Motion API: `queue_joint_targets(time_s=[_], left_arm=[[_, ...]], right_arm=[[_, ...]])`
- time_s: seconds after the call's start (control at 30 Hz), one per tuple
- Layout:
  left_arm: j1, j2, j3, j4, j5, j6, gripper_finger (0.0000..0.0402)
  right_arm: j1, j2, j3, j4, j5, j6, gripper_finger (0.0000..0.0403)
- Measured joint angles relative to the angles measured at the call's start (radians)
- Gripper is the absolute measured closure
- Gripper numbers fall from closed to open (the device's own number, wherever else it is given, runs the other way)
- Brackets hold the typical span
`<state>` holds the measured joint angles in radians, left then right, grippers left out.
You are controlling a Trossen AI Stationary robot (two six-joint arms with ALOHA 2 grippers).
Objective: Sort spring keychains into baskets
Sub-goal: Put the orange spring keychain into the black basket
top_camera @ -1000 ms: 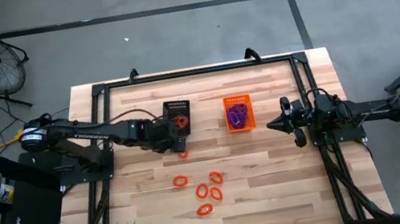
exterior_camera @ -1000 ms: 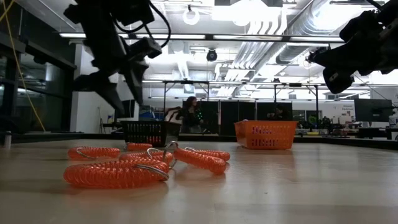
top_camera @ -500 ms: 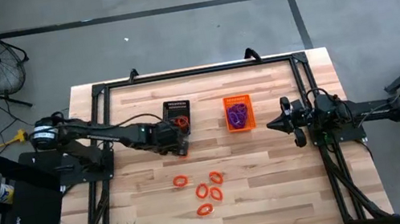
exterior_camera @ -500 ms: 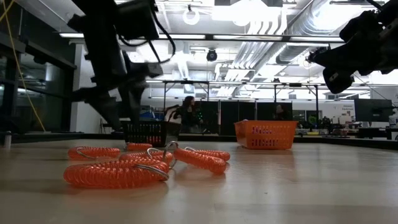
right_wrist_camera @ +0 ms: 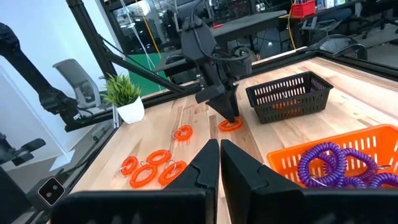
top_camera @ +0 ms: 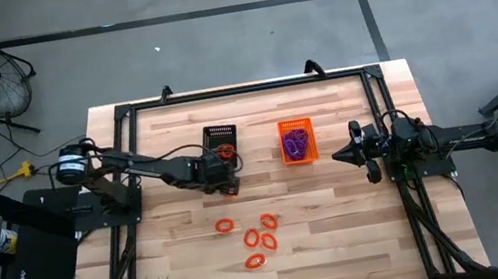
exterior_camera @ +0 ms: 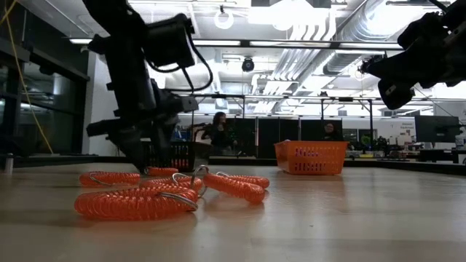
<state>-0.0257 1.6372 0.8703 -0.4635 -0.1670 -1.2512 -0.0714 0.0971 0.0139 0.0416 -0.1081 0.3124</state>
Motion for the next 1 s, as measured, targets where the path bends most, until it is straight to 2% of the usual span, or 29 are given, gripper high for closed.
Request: queue_joint_targets(time_s=[0.33,0.7,1.0], left_arm=[[0.0,0.014,0.003,-0.008,0.03,-0.063,0.0206],[0.001,0.014,0.002,-0.033,0.104,-0.081,0.0283],[0.001,0.015,0.002,-0.038,0.153,-0.039,0.031]], right_arm=[[0.0,0.0,0.0,0.0,0.0,0.0,0.0392],[0.0,0.0,0.0,0.0,0.0,0.0,0.0392],[0.0,0.0,0.0,0.0,0.0,0.0,0.0392]])
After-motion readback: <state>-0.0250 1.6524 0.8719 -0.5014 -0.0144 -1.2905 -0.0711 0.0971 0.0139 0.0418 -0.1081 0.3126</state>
